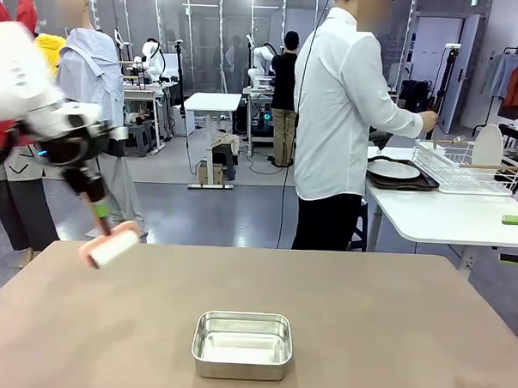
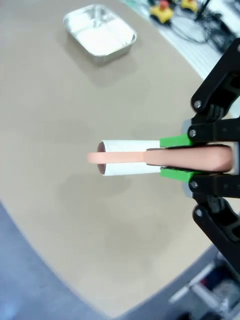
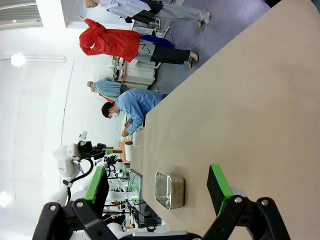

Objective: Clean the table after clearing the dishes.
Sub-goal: Place the Lint Roller back on top of the Airtight Container.

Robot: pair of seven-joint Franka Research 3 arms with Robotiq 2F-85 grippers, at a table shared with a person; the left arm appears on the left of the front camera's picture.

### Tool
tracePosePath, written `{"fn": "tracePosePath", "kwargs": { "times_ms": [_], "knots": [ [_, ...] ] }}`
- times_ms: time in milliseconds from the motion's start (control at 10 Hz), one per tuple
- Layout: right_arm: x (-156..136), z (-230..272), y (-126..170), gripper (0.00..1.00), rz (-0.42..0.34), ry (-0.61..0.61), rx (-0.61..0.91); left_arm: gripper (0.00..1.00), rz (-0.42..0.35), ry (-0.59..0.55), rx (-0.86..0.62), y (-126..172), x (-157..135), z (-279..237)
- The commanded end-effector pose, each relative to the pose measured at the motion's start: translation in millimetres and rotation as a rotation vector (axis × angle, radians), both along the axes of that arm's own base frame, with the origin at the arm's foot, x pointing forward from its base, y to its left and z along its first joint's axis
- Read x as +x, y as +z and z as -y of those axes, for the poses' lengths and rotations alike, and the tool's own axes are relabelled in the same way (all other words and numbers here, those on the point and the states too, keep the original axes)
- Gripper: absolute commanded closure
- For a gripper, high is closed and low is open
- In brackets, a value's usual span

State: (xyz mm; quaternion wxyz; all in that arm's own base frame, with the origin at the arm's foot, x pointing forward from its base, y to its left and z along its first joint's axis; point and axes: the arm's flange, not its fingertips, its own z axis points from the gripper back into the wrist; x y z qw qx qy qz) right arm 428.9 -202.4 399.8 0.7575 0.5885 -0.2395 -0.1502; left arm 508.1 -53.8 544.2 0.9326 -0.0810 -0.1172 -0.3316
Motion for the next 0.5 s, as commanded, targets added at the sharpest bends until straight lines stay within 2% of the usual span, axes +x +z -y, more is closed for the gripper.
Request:
{"fn": "tracePosePath", "kwargs": {
  "times_ms": [0,200,400],
  "knots": [
    [-2,-1,4,0.0,0.0,0.009,-0.006,0.79,0.059,-0.361,0.144,10,21,58],
    [-2,-1,4,0.0,0.0,0.009,-0.006,0.79,0.075,-0.628,0.193,22,19,137],
    [-2,-1,4,0.0,0.0,0.009,-0.006,0.79,0.065,-0.872,0.219,16,-6,202]
  ]
}}
